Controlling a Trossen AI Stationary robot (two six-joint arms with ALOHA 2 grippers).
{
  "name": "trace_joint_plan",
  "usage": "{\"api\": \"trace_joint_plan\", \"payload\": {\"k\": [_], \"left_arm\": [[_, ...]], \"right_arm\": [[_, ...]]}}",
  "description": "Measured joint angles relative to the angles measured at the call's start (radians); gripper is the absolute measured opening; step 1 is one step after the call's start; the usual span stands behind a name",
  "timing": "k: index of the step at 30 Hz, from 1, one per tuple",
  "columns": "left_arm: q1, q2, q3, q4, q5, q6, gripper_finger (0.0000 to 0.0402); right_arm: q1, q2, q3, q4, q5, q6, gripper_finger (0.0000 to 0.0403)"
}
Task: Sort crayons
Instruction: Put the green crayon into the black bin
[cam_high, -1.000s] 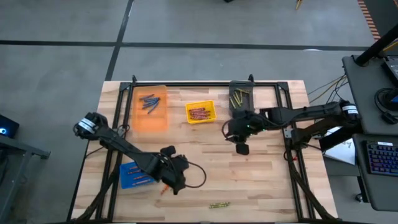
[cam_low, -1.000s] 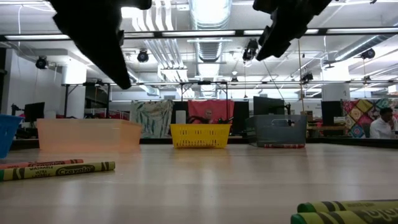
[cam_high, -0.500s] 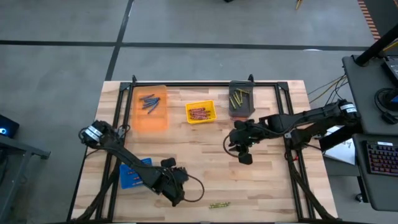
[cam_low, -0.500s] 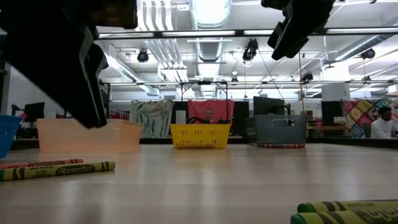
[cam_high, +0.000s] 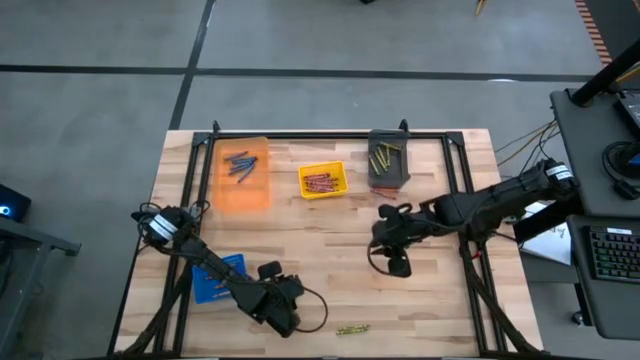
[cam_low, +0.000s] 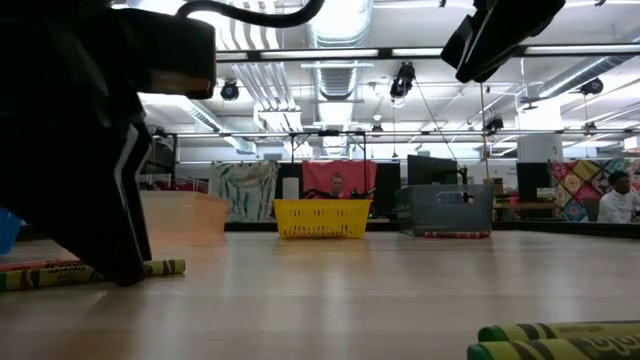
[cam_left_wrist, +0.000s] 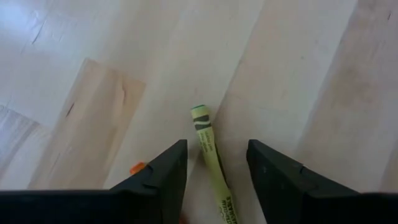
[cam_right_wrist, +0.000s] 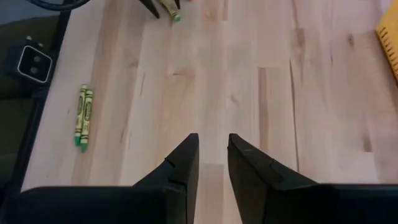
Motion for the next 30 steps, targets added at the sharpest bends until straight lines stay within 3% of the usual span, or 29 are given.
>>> {"api": "trace_joint_plan", "payload": {"k": [5,12,19,23,30], "left_arm": [[-0.011,0.010,0.001,0.003,-0.009,-0.011,0.0124],[-0.013,0.012,0.000,0.005,-0.008,-0.007,0.0012],[-0.017,-0.003,0.013,-0.017,-0.054,0.041,0.0003],[-0.017,-0.071,0.019,-0.010,-0.142,0.105,0.0001],[-0.019,-0.192,0.007,0.091,-0.330,0.255,0.0001]], "right_arm": [[0.031,0.000,0.000,0.001,0.026,0.007,0.0070],[0.048,0.000,0.000,0.001,0.046,-0.006,0.0075],[0.050,0.000,0.000,0.001,0.047,-0.025,0.0068],[0.058,0.000,-0.023,0.051,0.047,-0.045,0.0070],[0.074,0.015,-0.211,0.491,0.045,-0.124,0.0080]]}}
